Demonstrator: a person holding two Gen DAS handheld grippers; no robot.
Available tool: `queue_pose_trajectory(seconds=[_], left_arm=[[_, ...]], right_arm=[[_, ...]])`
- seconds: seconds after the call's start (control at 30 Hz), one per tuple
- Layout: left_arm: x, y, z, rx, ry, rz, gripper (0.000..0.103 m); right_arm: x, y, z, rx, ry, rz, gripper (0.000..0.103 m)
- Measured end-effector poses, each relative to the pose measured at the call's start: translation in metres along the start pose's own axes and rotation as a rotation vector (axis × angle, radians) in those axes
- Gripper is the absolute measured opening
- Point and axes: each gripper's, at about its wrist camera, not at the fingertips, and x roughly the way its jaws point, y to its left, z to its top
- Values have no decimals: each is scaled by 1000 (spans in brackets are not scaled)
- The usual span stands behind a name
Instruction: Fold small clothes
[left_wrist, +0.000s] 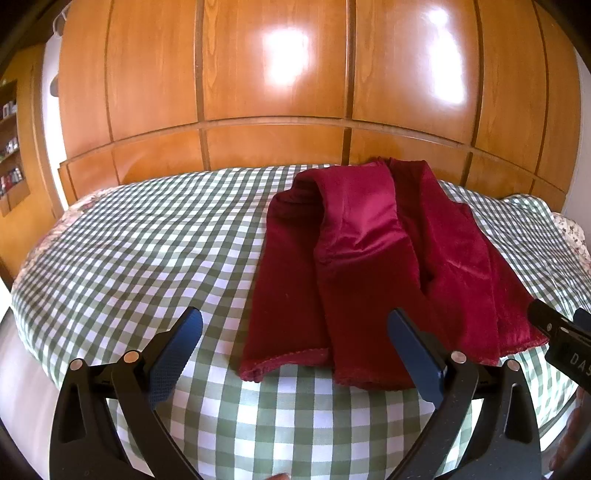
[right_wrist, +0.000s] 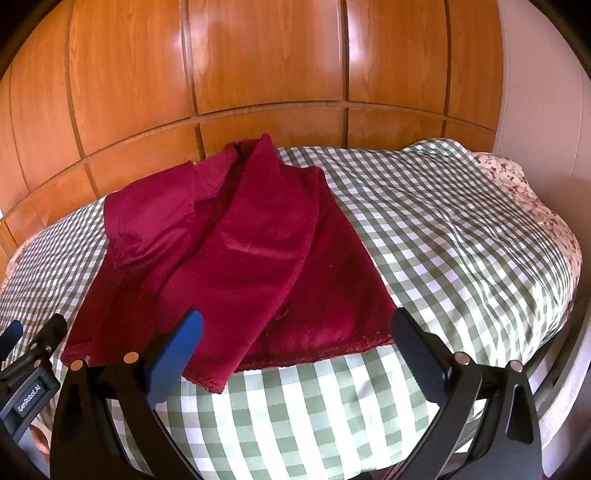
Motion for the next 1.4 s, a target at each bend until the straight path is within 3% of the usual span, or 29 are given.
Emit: queue_pose_trajectory(seconds=[1.4], left_arm=[[4,-3,0,12,30,-21,99]], right_arm=[[1,2,1,-3,3,8,101]])
